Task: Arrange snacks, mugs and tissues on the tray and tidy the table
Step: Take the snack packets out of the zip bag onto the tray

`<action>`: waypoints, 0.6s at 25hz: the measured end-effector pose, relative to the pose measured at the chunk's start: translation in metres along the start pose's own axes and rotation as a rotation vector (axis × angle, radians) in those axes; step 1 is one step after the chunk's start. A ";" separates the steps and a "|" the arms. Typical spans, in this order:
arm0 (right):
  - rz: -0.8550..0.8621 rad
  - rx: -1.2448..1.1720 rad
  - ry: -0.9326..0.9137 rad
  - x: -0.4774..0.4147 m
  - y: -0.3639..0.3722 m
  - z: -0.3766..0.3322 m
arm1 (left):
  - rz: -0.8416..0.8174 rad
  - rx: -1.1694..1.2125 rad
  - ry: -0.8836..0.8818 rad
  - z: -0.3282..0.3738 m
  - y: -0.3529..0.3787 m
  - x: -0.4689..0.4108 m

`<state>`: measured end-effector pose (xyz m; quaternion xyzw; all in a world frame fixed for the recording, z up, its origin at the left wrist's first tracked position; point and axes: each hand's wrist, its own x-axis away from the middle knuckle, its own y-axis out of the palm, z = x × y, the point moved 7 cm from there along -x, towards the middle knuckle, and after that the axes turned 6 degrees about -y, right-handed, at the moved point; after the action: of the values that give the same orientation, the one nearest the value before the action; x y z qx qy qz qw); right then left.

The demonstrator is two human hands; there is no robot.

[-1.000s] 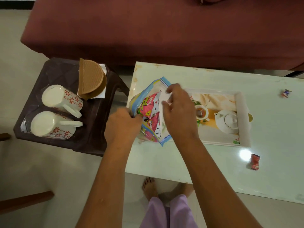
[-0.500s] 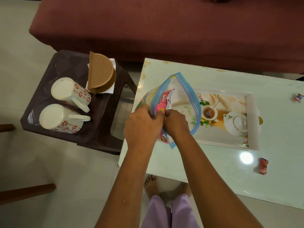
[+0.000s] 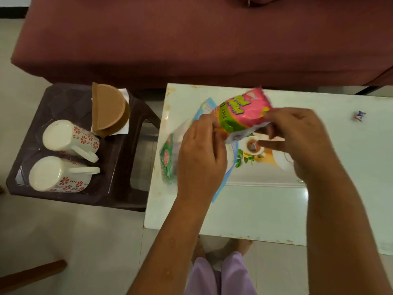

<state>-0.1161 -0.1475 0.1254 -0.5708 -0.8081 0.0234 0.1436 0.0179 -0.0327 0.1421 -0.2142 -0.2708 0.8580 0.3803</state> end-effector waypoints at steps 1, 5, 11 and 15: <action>0.042 -0.035 -0.044 -0.001 -0.020 -0.004 | -0.005 0.008 -0.006 0.003 0.006 -0.002; 0.208 -0.092 -0.124 -0.013 -0.086 0.024 | -0.019 0.046 0.009 0.019 0.035 -0.010; 0.242 -0.218 0.077 -0.044 -0.153 0.142 | -0.262 0.122 -0.059 0.045 0.119 -0.005; 0.241 -0.241 0.189 -0.075 -0.167 0.191 | -0.472 0.178 -0.190 0.045 0.198 0.004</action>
<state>-0.2951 -0.2514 -0.0392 -0.6761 -0.7138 -0.1104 0.1456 -0.1162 -0.1546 0.0516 -0.0291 -0.2712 0.7823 0.5601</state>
